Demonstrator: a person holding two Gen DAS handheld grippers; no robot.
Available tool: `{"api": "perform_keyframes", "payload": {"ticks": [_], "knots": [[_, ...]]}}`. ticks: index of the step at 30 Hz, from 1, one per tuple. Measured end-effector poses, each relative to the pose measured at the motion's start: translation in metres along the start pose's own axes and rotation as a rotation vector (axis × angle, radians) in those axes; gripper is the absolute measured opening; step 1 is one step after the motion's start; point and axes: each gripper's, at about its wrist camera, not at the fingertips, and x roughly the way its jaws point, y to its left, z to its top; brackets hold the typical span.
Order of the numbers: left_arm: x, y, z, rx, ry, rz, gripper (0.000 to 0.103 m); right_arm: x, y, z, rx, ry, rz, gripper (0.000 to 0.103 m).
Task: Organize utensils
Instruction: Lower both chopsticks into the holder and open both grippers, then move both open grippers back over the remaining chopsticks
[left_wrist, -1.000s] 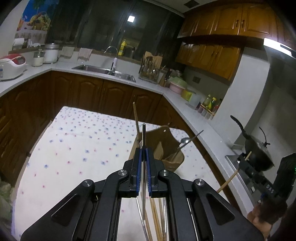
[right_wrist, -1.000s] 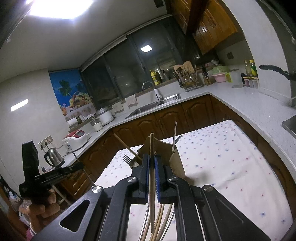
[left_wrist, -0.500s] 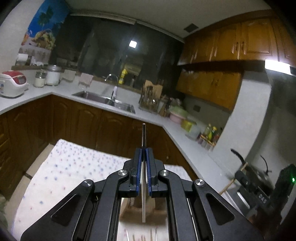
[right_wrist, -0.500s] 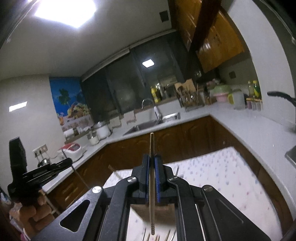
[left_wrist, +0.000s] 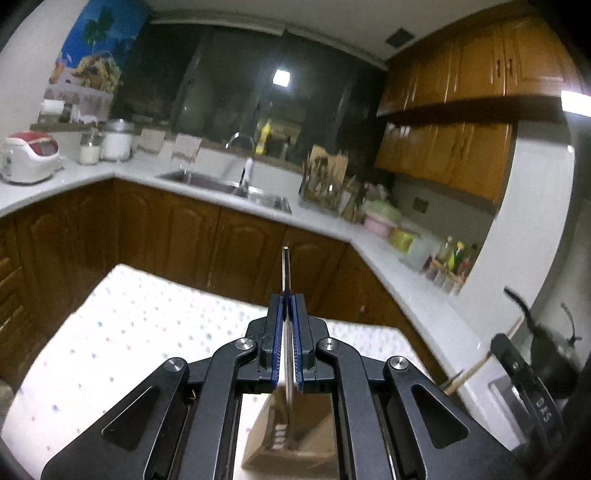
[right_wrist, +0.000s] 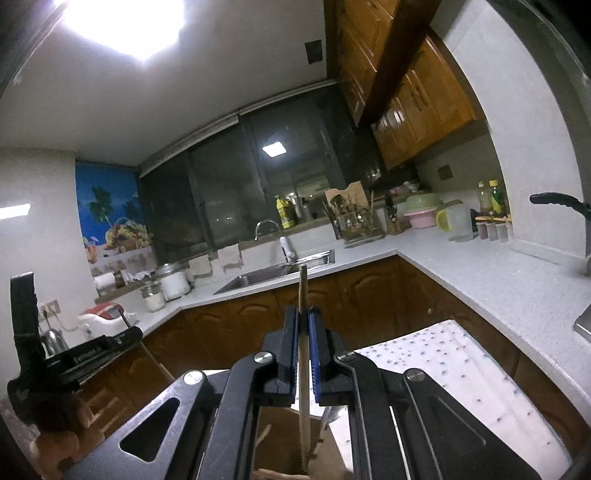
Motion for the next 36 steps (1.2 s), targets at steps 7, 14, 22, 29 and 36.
{"api": "perform_keyframes", "payload": {"ticks": [7, 14, 22, 29, 36], "knots": [[0.019, 0.013, -0.03, -0.013, 0.099, 0.001, 0.006, 0.018, -0.012, -0.037, 0.033, 0.126, 0.013, 0.006], [0.024, 0.008, -0.04, 0.005, 0.134, -0.005, 0.006, 0.02, -0.023, -0.044, 0.062, 0.173, 0.017, 0.006], [0.022, 0.008, -0.036, -0.012, 0.158, -0.018, 0.006, 0.021, -0.023, -0.042, 0.076, 0.197, 0.018, 0.012], [-0.012, 0.016, -0.027, -0.055, 0.117, -0.043, 0.065, 0.001, -0.032, -0.032, 0.129, 0.155, 0.03, 0.06], [-0.066, 0.034, -0.045, -0.085, 0.081, 0.007, 0.091, -0.044, -0.047, -0.037, 0.204, 0.113, 0.027, 0.096]]}}
